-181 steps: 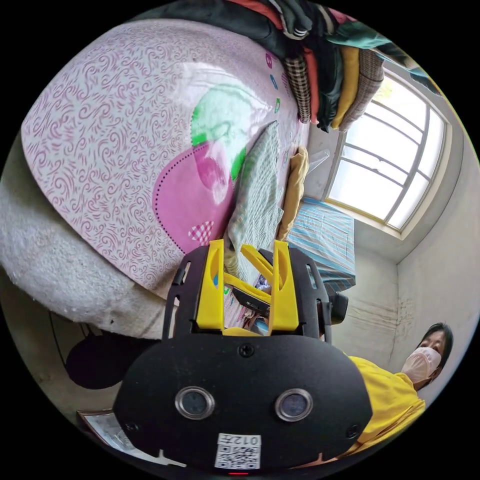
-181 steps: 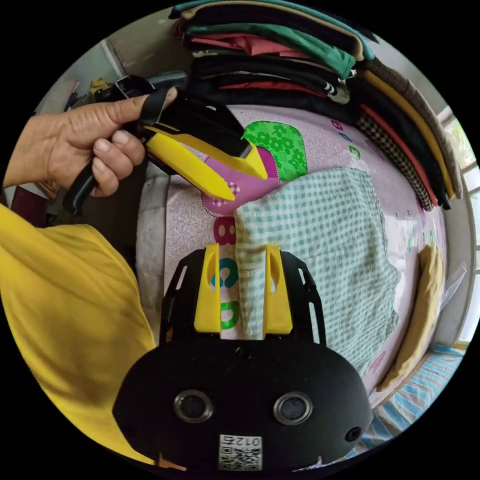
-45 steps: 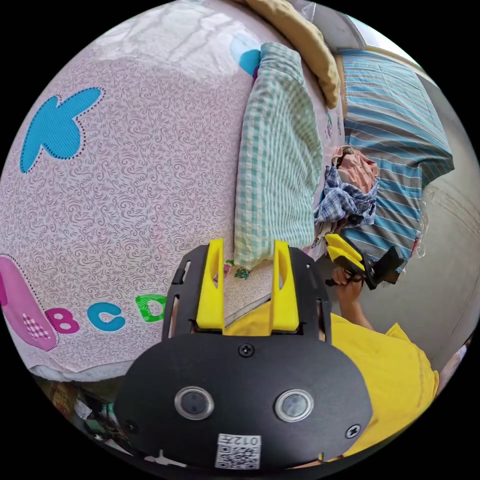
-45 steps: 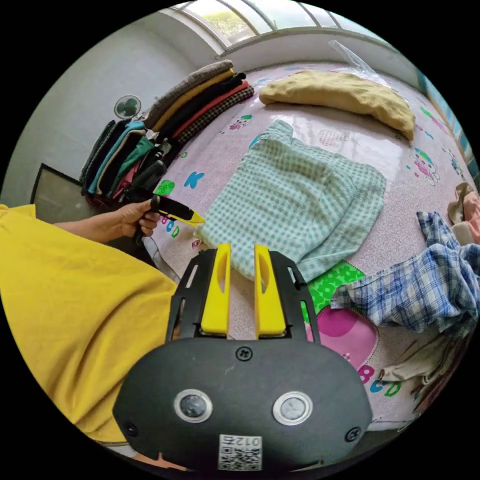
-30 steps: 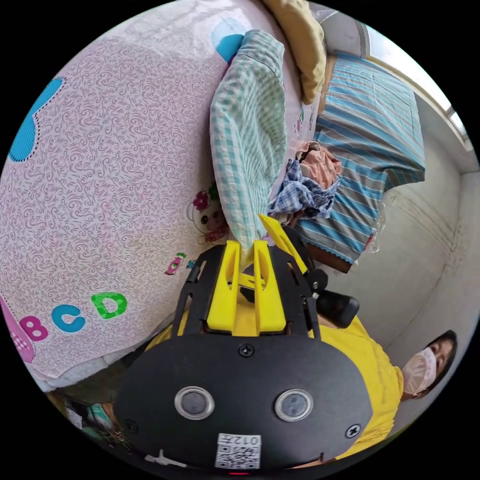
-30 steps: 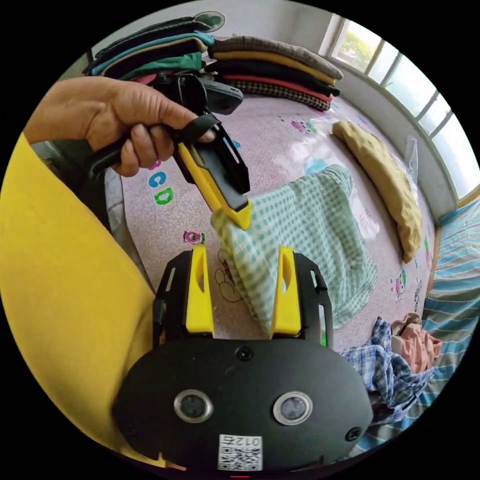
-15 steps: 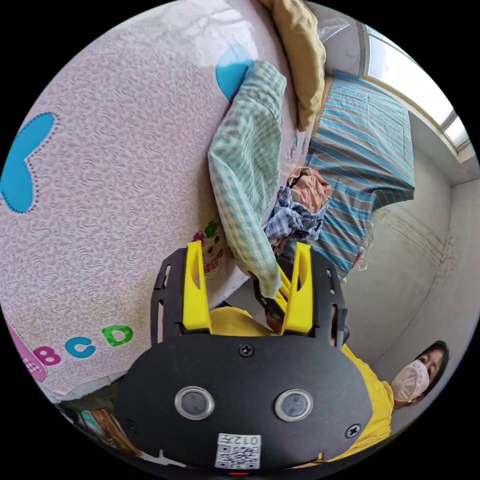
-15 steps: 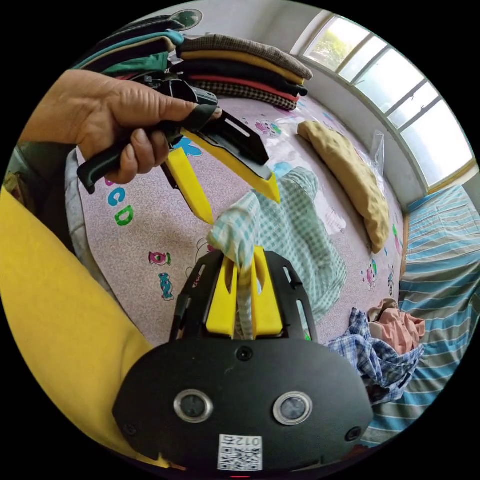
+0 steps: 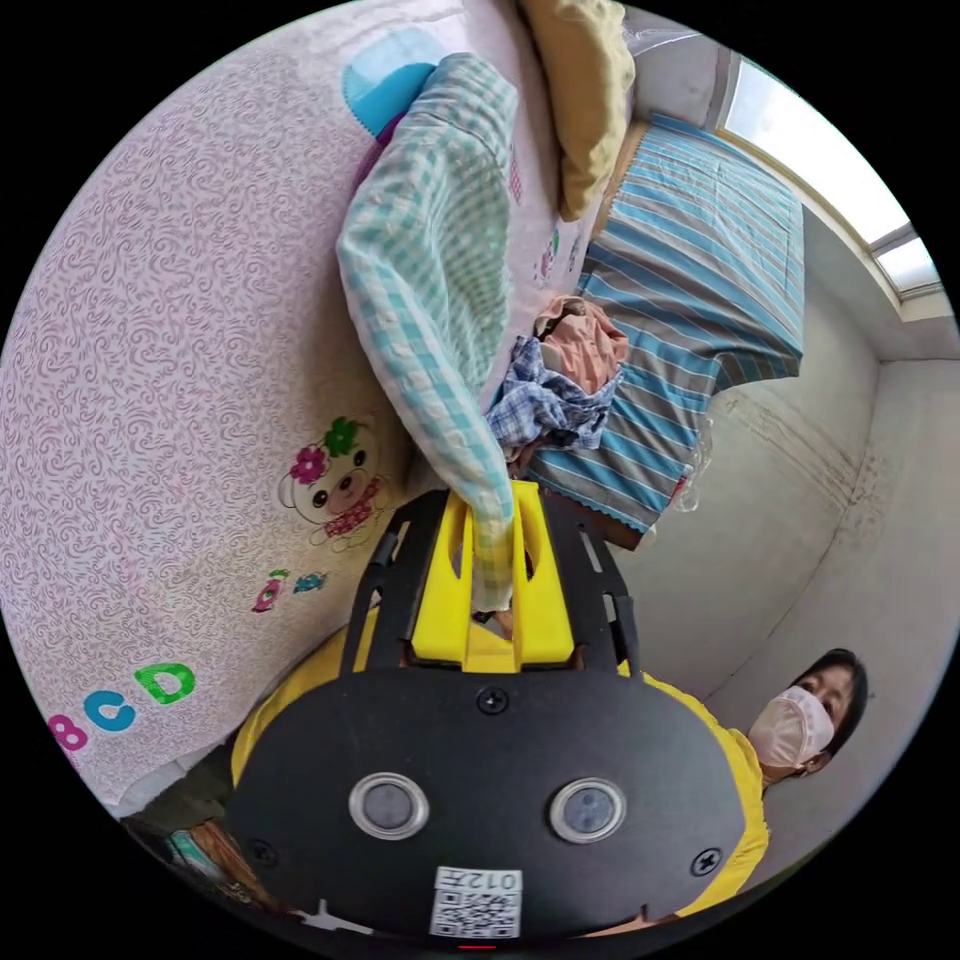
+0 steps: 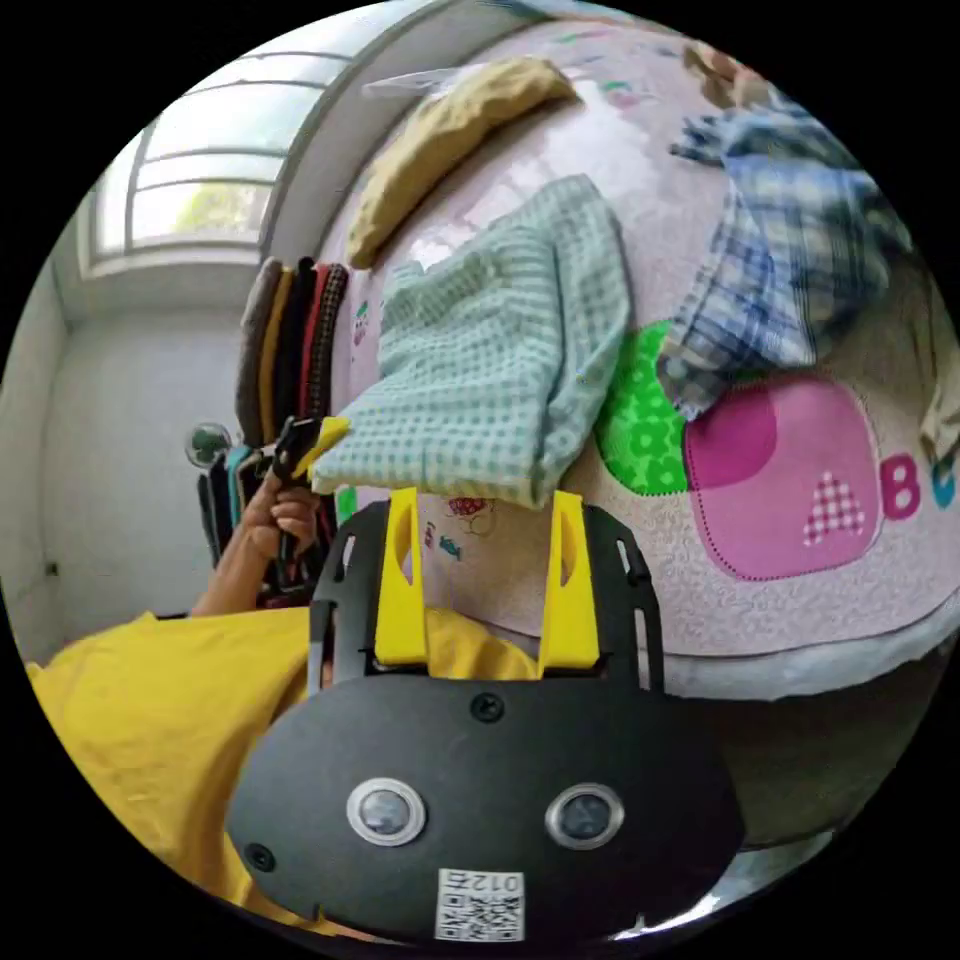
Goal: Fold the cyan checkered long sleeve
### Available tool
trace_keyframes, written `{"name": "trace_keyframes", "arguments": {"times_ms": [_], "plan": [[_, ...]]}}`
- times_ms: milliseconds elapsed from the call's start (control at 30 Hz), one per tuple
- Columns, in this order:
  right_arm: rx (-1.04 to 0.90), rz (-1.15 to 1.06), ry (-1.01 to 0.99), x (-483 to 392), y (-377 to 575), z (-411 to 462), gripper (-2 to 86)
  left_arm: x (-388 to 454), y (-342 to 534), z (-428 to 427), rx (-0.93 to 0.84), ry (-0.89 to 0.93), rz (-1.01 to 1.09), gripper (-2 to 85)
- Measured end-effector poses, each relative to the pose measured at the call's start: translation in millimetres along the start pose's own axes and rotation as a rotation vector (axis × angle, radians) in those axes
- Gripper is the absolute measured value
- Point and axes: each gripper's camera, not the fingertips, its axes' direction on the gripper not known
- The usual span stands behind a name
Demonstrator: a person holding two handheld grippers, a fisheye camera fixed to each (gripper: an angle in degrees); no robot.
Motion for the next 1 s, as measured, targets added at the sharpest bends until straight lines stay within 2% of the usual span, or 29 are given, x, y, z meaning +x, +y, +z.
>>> {"name": "trace_keyframes", "arguments": {"times_ms": [67, 167, 267, 433, 500, 567, 667, 800, 1000], "plan": [[0.008, 0.328, -0.359, 80, 6, 9, 19.7, 26, 10, -2, 0.014, 0.041, 0.001, 7.9], [0.037, 0.504, -0.689, 125, 12, 39, 21.8, 58, 23, -2, 0.005, 0.039, 0.011, 7.9], [0.069, 0.595, -0.848, 142, 7, 71, 23.2, 86, 38, 0, -0.014, 0.03, 0.014, 8.0], [0.135, 0.675, -0.932, 153, -7, 115, 23.5, 127, 70, -1, -0.022, 0.032, 0.012, 8.0], [0.196, 0.704, -0.966, 159, -11, 126, 22.2, 143, 84, -2, -0.026, 0.028, 0.014, 8.0], [0.275, 0.748, -0.986, 169, -13, 137, 15.1, 162, 104, -5, -0.032, 0.02, 0.013, 8.0], [0.306, 0.712, -0.897, 172, -21, 143, 5.6, 184, 133, -11, -0.024, 0.013, 0.006, 7.9], [0.357, 0.551, -0.899, 156, -34, 136, 3.6, 219, 177, -25, 0.029, 0.063, 0.038, 7.8], [0.297, 0.088, -0.917, 82, -73, 120, 3.0, 312, 282, -63, 0.202, 0.241, 0.255, 7.9]]}}
